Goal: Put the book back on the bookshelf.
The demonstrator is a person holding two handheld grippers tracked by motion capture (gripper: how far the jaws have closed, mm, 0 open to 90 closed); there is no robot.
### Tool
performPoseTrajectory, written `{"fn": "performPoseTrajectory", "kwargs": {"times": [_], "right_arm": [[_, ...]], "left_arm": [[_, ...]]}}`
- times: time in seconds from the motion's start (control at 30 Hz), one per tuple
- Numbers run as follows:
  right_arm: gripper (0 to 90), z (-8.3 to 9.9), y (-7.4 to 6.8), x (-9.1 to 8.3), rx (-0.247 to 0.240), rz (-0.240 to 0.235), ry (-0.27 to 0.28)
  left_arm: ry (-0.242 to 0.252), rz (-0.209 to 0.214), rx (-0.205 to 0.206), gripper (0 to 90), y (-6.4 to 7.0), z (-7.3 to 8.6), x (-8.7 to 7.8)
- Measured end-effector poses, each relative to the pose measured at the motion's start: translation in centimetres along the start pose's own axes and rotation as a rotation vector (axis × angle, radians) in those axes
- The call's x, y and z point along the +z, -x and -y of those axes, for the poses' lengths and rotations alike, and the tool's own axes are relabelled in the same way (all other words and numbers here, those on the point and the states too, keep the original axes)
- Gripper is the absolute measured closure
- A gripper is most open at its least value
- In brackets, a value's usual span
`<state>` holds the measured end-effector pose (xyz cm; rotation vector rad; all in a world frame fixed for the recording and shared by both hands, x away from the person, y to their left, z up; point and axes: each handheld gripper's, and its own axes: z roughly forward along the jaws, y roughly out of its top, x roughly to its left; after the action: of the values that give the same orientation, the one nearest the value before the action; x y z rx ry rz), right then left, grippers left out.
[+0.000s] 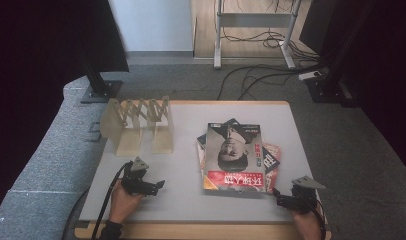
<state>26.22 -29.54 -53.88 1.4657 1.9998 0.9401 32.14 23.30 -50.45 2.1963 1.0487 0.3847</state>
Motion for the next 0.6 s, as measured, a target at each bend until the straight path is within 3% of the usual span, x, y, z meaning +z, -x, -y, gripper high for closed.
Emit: {"fn": "performPoseTrajectory", "kwargs": {"times": [0.13,0.17,0.2,0.43,0.6], "right_arm": [[10.8,-0.2,0.1,-0.6,-0.011,-0.018,0.001],[10.7,-0.3,0.1,-0.8,-0.019,-0.022,0.005],[10.8,-0.4,0.1,-1.0,-0.022,-0.023,0.009],[10.4,-1.9,-0.4,-2.2,-0.065,-0.061,0.048],[7.5,-3.2,-1.3,-2.2,-0.09,-0.104,0.055]], "left_arm": [[0.018,0.017,0.014,0.0,0.5,-0.9,0.0],[0.025,0.045,0.018,0.0,0.8,-1.5,0.2],[0.025,0.045,0.018,0.0,0.8,-1.5,0.2],[0.001,0.068,0.101,0.0,2.6,-4.6,1.6],[0.011,0.099,0.12,0.0,3.2,-6.5,2.5]]}}
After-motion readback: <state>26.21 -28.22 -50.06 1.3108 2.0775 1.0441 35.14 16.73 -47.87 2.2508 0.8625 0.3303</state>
